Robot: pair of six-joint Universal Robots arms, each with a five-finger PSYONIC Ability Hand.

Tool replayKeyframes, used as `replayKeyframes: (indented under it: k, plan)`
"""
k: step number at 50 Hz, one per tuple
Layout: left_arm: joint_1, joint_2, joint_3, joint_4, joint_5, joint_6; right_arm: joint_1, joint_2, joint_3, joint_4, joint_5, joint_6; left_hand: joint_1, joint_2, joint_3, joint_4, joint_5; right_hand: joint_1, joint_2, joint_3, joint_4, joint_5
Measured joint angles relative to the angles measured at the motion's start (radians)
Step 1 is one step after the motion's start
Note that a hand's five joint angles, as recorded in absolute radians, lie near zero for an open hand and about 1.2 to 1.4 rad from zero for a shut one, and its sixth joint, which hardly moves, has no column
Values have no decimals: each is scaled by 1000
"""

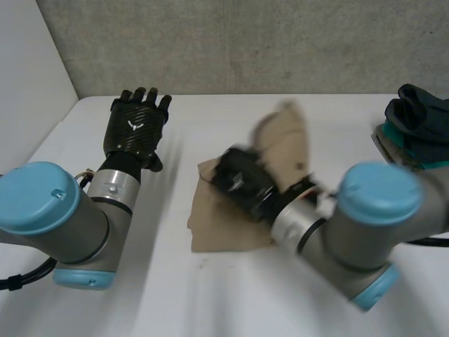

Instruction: Fold the laundry.

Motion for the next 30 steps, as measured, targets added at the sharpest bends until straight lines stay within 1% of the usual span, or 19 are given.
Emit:
replayKeyframes:
  k: [1, 2, 3, 4, 5, 7, 10, 13, 15, 16, 17, 18, 19, 21, 24, 25, 26, 27, 30]
  plan:
    - [4, 2, 0, -8, 0, -9, 30, 31, -4, -5, -42, -14, 0, 0, 0, 0, 0, -120, -122, -134, -133, -120]
    - [5, 3, 0, -10, 0, -11, 39, 42, -5, -6, -54, -18, 0, 0, 0, 0, 0, -218, -246, -256, -234, -217]
    - [8, 3, 0, -16, 1, -17, 62, 70, -8, -7, -83, -28, 0, 0, 0, 0, 0, -416, -454, -426, -434, -413]
    - [8, 3, 0, -16, 1, -17, 62, 70, -8, -7, -83, -28, 0, 0, 0, 0, 0, -416, -454, -426, -434, -413]
    - [10, 3, 1, -20, 1, -21, 78, 89, -11, -6, -95, -30, 0, 0, 0, 0, 0, -659, -732, -696, -713, -685]
    - [10, 2, 4, -22, 1, -24, 85, 92, -13, -4, -79, -3, 0, 0, 0, 0, 0, -772, -924, -943, -936, -892]
    - [6, -1, 15, -22, 0, -26, 74, 53, -10, 0, -29, 118, 0, 0, 0, 0, 0, -775, -944, -973, -953, -910]
    - [1, -3, 31, -22, 0, -27, 49, -6, -5, 2, 11, 290, 0, 0, 0, 0, 0, -775, -945, -976, -953, -911]
    - [-13, -6, 58, -24, 0, -37, 10, -86, -3, 6, 46, 545, 0, 0, 0, 0, 0, -775, -945, -976, -953, -911]
    - [-18, -7, 66, -26, 0, -40, -4, -109, -4, 9, 55, 626, 0, 0, 0, 0, 0, -775, -945, -976, -953, -911]
    - [-31, -11, 83, -32, 0, -51, -31, -144, -6, 18, 67, 765, 0, 0, 0, 0, 0, -775, -945, -976, -953, -911]
    - [-42, -14, 96, -39, 1, -61, -50, -164, -10, 28, 74, 855, 0, 0, 0, 0, 0, -775, -945, -976, -953, -911]
    - [-47, -15, 102, -43, 1, -66, -58, -171, -11, 32, 77, 889, 0, 0, 0, 0, 0, -775, -945, -976, -953, -911]
    - [-78, -31, 139, -80, 3, -99, -107, -191, -34, 80, 89, 1045, 0, 0, 0, 0, 0, -775, -945, -976, -953, -911]
    - [-95, -46, 161, -112, 4, -120, -128, -182, -55, 120, 93, 1092, 0, 0, 0, 0, 0, -775, -945, -976, -953, -911]
    - [-122, -79, 201, -183, 6, -154, -155, -135, -109, 208, 99, 1112, 0, 0, 0, 0, 0, -775, -945, -976, -953, -911]
    - [-122, -79, 201, -183, 6, -154, -155, -135, -109, 208, 99, 1112, 0, 0, 0, 0, 0, -775, -945, -976, -953, -911]
    - [-138, -111, 232, -245, 7, -176, -166, -84, -159, 279, 103, 1088, 0, 0, 0, 0, 0, -775, -945, -976, -953, -911]
    - [-157, -170, 280, -353, 5, -196, -171, 19, -252, 393, 115, 1015, 0, 0, 0, 0, 0, -775, -945, -976, -953, -911]
